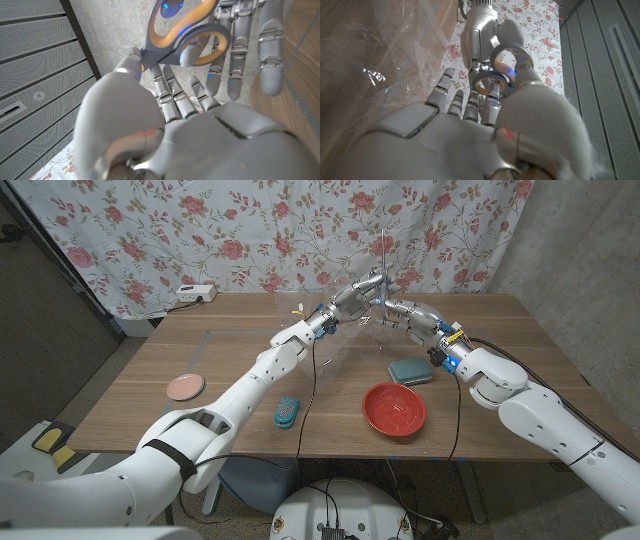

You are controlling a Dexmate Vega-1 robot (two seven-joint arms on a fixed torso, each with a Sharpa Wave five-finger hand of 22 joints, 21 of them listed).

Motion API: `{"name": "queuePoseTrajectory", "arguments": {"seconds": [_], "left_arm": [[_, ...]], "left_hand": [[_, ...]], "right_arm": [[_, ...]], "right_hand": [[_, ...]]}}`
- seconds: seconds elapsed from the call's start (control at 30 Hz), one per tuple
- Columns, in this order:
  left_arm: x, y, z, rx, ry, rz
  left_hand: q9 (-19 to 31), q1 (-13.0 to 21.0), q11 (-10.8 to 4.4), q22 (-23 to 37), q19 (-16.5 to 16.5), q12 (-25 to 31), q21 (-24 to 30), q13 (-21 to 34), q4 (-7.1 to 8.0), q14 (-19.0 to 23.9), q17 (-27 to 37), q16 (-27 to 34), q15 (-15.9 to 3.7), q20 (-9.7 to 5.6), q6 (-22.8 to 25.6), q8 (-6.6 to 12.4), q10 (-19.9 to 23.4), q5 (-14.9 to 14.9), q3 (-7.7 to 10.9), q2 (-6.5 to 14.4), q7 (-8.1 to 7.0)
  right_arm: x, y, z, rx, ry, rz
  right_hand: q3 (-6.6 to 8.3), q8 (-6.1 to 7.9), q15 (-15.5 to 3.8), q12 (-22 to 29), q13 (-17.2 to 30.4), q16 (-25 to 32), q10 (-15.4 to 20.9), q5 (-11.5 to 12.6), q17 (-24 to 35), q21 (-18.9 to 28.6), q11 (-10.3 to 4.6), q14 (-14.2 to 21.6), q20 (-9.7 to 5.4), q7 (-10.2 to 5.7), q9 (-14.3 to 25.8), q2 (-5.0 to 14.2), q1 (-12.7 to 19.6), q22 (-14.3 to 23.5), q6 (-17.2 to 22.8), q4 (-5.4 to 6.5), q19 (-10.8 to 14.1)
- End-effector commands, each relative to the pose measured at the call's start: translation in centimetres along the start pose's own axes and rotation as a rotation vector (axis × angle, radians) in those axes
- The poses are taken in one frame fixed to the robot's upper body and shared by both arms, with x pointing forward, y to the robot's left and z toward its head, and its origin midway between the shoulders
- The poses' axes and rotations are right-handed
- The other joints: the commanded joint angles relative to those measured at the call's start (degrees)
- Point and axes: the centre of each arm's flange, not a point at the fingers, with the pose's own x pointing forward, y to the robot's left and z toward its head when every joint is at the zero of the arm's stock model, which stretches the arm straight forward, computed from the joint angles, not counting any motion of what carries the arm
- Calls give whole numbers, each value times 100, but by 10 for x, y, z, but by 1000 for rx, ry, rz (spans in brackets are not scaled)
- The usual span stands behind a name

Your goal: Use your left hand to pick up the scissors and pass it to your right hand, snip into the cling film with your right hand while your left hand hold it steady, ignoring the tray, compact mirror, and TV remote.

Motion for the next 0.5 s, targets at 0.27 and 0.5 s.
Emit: {"name": "queuePoseTrajectory", "arguments": {"seconds": [0.27,0.5], "left_arm": [[0,-2,-2,29,-10,17],[-1,-3,-1,45,-21,23]], "left_hand": [[11,20,-556,0,-17,-4,36,3,10,-135,46,20,-180,12,20,13,588,25,-2,46,-46],[11,21,-556,-1,-17,-6,41,7,11,-134,64,31,-182,6,35,14,584,22,-10,41,-59]], "right_arm": [[6,1,-2,-6,30,-5],[8,3,-4,14,40,16]], "right_hand": [[-128,19,80,24,10,69,215,16,18,-19,71,134,55,56,16,-178,-13,-1,199,18,61],[-163,48,55,41,12,77,336,38,21,-21,62,186,44,80,21,-204,13,0,355,19,100]]}}
